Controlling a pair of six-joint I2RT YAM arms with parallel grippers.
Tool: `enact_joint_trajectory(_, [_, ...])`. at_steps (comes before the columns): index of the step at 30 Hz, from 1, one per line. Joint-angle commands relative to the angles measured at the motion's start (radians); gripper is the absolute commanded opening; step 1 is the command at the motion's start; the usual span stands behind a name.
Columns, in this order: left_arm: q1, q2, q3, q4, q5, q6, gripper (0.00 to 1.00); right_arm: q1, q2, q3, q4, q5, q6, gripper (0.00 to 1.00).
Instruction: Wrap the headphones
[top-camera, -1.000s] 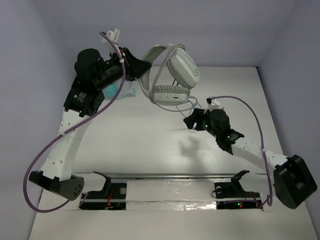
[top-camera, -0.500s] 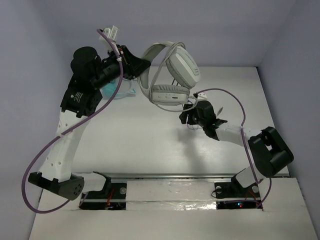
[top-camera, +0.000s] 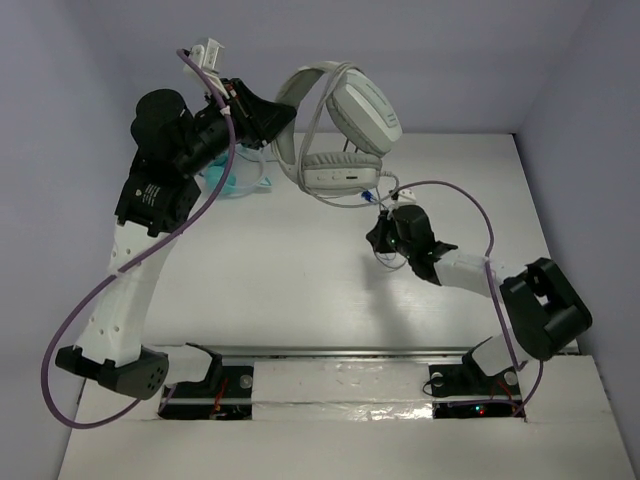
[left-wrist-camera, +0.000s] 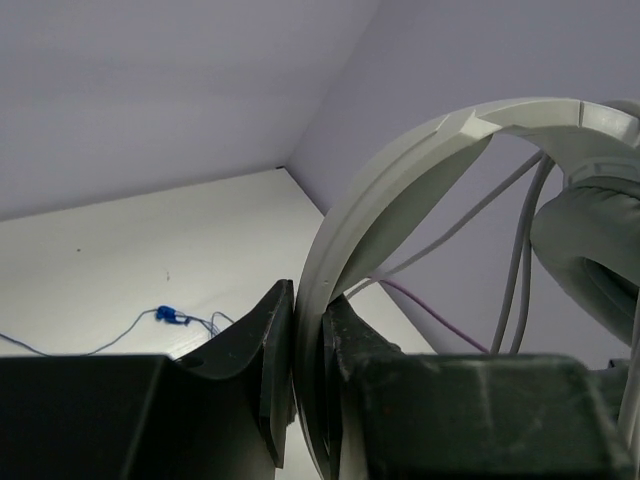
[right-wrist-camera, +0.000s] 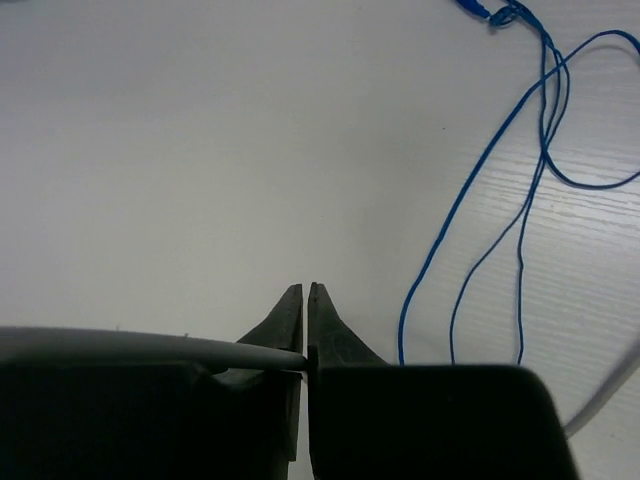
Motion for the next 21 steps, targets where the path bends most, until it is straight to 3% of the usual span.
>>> enact_joint_trajectory(1, [0.008,-0.024,-0.019,0.234,-0.067,-0.134,0.0,-0.004,-0.095,-0.025,-0.024,0.035,0.012,0.0])
enact_joint_trajectory(4, [0.008,-0.021,-0.08,0.331,-0.111,-0.197,0.0,0.024,-0.189,-0.025,-0.126,0.052,0.016,0.0])
enact_joint_trajectory(10, [0.019,0.024,-0.118,0.412,-0.335,-0.246,0.0,0.139,-0.306,-0.004,-0.283,0.087,0.034,0.0])
enact_joint_trajectory(21, [0.114,0.133,-0.014,0.36,-0.554,-0.191,0.0,0.393,-0.338,0.121,-0.542,0.168,0.066,0.0])
